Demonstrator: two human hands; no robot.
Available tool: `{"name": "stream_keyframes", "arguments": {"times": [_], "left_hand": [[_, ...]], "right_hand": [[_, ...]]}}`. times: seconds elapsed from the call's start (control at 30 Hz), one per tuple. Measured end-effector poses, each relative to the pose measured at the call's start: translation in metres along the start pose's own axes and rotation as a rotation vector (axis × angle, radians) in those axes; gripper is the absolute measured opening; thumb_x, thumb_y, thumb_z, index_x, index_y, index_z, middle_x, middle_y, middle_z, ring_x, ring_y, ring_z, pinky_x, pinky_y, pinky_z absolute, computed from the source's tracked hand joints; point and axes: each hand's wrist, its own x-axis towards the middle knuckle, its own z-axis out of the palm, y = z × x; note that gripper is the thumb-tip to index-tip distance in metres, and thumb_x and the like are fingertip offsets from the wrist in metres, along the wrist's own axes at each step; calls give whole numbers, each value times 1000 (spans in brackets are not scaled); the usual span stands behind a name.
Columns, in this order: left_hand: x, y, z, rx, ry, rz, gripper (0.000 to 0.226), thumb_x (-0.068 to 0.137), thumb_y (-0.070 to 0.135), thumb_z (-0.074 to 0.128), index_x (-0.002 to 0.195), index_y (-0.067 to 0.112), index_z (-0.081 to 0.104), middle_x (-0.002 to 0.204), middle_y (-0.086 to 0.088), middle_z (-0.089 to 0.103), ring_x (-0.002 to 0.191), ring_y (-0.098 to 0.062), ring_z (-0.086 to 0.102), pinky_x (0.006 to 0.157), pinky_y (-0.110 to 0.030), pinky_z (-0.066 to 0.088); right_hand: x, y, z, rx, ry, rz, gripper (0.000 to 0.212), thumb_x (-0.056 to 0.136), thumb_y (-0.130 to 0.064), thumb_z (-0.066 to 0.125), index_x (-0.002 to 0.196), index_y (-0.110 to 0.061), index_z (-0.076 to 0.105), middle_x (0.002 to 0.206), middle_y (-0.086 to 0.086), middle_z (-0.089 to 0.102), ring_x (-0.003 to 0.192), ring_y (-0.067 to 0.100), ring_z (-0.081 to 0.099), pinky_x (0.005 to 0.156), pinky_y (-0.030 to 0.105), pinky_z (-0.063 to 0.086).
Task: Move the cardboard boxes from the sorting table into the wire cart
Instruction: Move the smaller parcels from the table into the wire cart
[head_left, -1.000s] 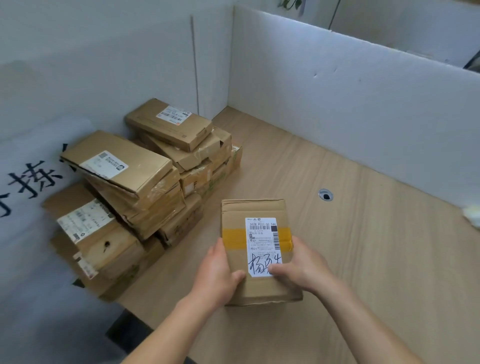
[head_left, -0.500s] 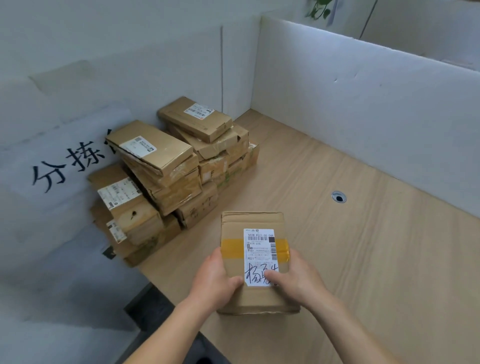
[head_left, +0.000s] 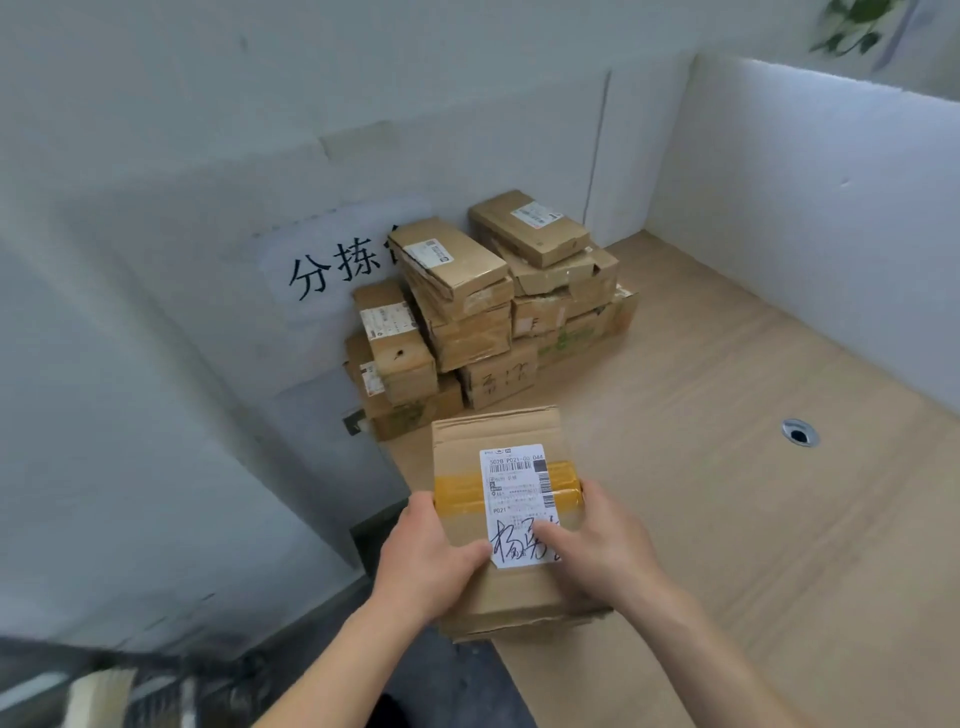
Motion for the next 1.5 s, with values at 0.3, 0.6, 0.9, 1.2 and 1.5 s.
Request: {"name": "stream_keyframes", "arguments": {"times": [0.3, 0.6, 0.9, 1.2, 1.5], "left_hand": [[-53, -53, -58, -61, 189, -138, 63, 70, 48, 81, 114, 30, 39, 110, 11, 57, 98, -14, 59, 82, -29, 48], [-116, -117, -103, -137, 376, -251, 73, 70, 48, 85, 126, 23, 44, 103, 15, 51, 93, -11, 55, 79, -26, 45], [-206, -180, -139, -247, 523, -335, 72, 68, 45, 86, 123, 24, 47, 112, 8, 60, 102, -16, 61, 89, -37, 52], [-289, -236, -183, -291, 648, -321, 67, 68, 43, 86, 113, 37, 37, 95, 21, 51, 87, -3, 53, 64, -16, 37], [-341, -298, -218, -330, 777, -392, 67, 69, 45, 87, 115, 34, 39, 107, 13, 57, 90, -7, 56, 70, -22, 42]], "right_hand": [[-25, -62, 38, -27, -134, -225, 44, 77, -53, 75, 112, -36, 56, 102, -20, 67, 99, 11, 65, 86, 37, 54], [-69, -116, 90, -75, -225, -425, 43, 77, -55, 75, 108, -43, 47, 91, -25, 59, 85, 1, 60, 72, 26, 50], [-160, -167, 132, -177, -278, -595, 44, 82, -56, 75, 107, -44, 41, 81, -35, 48, 68, -13, 48, 48, 9, 33], [-245, -212, 172, -187, -363, -751, 39, 84, -51, 74, 110, -40, 46, 96, -25, 58, 93, 7, 63, 84, 31, 55], [-303, -267, 226, -238, -429, -881, 37, 83, -51, 73, 110, -37, 52, 95, -25, 61, 84, 2, 59, 75, 26, 46]]}}
